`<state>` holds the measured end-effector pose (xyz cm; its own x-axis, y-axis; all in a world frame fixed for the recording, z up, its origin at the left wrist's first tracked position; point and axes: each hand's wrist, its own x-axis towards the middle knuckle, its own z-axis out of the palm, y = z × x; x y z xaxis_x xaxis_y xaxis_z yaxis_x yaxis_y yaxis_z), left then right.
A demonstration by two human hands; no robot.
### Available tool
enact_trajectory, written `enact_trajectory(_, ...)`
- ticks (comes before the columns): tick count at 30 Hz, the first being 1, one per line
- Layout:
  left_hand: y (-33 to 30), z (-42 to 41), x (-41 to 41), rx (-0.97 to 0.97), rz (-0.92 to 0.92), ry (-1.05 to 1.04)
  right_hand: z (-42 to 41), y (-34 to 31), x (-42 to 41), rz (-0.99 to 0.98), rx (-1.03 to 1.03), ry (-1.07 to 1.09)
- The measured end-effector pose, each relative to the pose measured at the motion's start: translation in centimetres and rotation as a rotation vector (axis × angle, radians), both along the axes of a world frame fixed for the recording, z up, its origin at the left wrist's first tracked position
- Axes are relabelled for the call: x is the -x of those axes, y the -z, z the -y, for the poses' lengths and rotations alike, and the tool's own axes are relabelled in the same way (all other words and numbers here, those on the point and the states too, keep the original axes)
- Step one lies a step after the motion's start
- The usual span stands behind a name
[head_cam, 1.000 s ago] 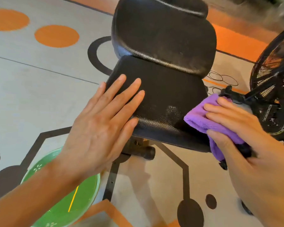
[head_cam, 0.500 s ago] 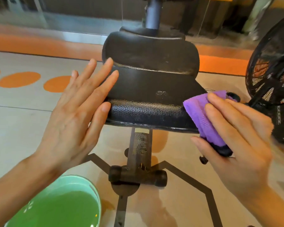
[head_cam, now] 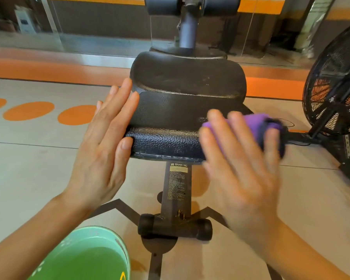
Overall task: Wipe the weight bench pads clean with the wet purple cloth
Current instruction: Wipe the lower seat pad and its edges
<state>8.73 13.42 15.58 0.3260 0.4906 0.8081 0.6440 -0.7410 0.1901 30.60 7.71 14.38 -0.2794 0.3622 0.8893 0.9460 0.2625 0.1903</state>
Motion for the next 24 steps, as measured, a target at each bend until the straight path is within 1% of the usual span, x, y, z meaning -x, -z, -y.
enact_trajectory(2,0.0,-0.1,-0.2,-0.023,0.012,0.002,-0.6,-0.6,2.1,0.127,0.017,-0.018)
enact_trajectory(3,0.1,-0.2,-0.1,-0.027,0.016,0.002,-0.7,-0.8,1.7,0.2,0.028,-0.028)
enact_trajectory(5,0.2,-0.3,0.3,-0.034,0.032,-0.004,-0.4,-0.7,-1.6,0.313,0.034,-0.009)
enact_trajectory(6,0.4,-0.4,0.2,-0.03,0.042,0.0,0.1,-0.4,-3.7,0.326,0.048,0.021)
enact_trajectory(8,0.6,-0.4,-0.1,-0.014,0.086,0.008,1.0,0.2,-5.2,0.248,0.071,0.053)
enact_trajectory(10,0.8,-0.4,-0.3,-0.002,0.118,0.02,0.3,0.1,-1.5,0.158,0.064,-0.006)
enact_trajectory(12,0.7,-0.4,-0.2,0.005,0.106,0.033,-0.7,-0.6,3.8,0.175,0.066,-0.125)
enact_trajectory(14,0.7,-0.4,0.3,0.024,0.07,0.047,-1.0,-1.6,5.3,0.226,0.089,-0.149)
enact_trajectory(17,1.0,-0.4,1.3,0.047,0.074,0.029,0.1,-1.1,-0.8,0.385,0.119,-0.027)
enact_trajectory(19,1.6,-0.4,1.5,0.053,0.112,0.019,1.3,-0.5,-3.8,0.374,0.133,0.026)
enact_trajectory(21,1.9,-0.3,1.4,0.066,0.146,0.03,0.7,-0.7,-0.9,0.299,0.148,0.012)
enact_trajectory(24,2.1,-0.2,1.1,0.09,0.227,0.072,-1.1,-1.7,6.7,0.304,0.117,-0.151)
